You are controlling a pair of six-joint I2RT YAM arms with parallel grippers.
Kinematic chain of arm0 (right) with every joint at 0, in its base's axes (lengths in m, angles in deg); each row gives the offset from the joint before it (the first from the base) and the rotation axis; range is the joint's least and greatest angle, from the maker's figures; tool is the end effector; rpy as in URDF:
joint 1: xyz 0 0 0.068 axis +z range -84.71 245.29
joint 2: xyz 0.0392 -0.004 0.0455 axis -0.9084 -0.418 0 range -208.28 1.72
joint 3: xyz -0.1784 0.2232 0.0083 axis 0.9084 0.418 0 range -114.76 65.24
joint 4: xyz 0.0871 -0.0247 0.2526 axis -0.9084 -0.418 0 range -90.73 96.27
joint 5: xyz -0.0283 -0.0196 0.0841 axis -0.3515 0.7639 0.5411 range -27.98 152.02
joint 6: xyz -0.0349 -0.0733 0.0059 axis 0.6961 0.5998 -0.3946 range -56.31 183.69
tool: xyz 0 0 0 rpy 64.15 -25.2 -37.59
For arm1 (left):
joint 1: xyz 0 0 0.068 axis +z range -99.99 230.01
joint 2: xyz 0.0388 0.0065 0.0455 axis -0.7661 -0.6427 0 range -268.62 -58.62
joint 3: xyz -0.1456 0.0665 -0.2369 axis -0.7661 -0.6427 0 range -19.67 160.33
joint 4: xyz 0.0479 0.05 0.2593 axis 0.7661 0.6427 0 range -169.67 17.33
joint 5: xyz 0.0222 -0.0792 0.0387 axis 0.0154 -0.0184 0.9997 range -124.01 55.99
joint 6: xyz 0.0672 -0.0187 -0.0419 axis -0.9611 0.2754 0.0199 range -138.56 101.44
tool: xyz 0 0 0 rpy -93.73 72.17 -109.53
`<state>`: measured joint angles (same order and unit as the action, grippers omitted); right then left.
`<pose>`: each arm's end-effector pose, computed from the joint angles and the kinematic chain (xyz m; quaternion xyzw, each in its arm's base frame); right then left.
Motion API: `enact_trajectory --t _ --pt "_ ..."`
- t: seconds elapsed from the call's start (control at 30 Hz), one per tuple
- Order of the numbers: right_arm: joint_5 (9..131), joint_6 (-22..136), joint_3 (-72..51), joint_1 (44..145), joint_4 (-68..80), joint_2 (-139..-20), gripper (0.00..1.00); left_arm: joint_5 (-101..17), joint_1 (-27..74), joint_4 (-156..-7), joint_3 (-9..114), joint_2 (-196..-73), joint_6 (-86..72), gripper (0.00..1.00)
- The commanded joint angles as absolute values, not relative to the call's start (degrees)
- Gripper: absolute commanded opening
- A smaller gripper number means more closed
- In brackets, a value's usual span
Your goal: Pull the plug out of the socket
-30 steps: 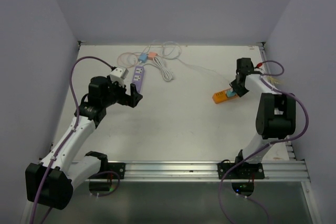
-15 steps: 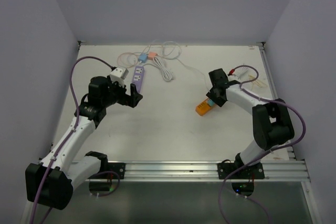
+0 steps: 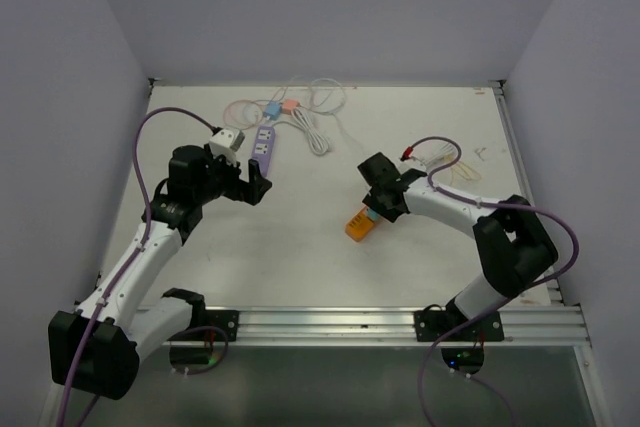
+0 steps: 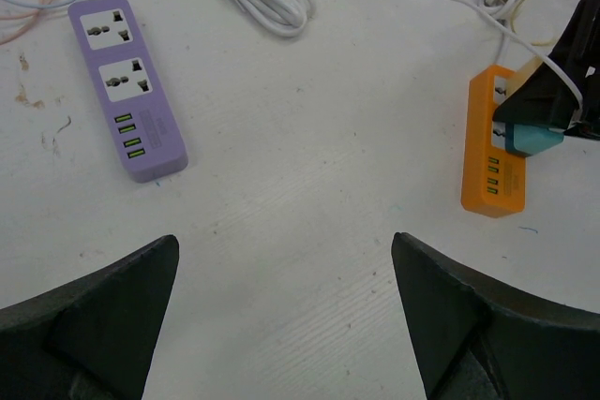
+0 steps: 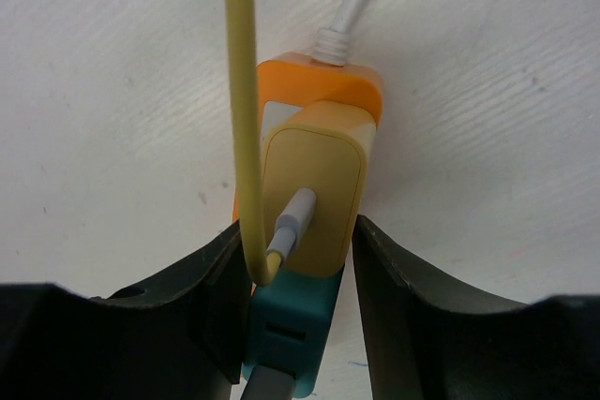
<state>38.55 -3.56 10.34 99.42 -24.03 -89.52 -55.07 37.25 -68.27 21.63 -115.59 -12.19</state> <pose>0.2804 0.1562 0.1623 0.3127 0.9074 0.0271 0.2796 0.2406 -0.0804 0.2721 0.1419 0.8320 -0.2389 0.4802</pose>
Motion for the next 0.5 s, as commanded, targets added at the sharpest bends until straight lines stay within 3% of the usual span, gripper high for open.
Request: enact_trajectory --t 0.0,0.1,0.2,0.33,0.47 --pt "38.2 -9.7 9.4 104.5 -29.1 -92.1 0.48 -55.7 37.7 -70.1 21.1 -114.4 -13.0 1.00" --pt "36.2 -11.4 8.2 106.9 -31.4 -92.1 0.49 -56.2 37.6 -70.2 21.0 -114.7 -12.9 0.99" --pt "34.5 -11.0 7.0 107.0 -33.5 -91.3 0.57 -56.8 37.5 -70.5 20.9 -114.7 -13.0 0.99" --pt "32.5 -10.1 5.6 107.0 -34.9 -88.6 0.78 -56.9 36.8 -70.8 20.8 -114.5 -13.0 1.00" --pt "29.9 -10.0 4.9 107.0 -37.6 -85.6 0.92 -55.6 35.8 -71.1 20.6 -114.4 -13.1 0.99"
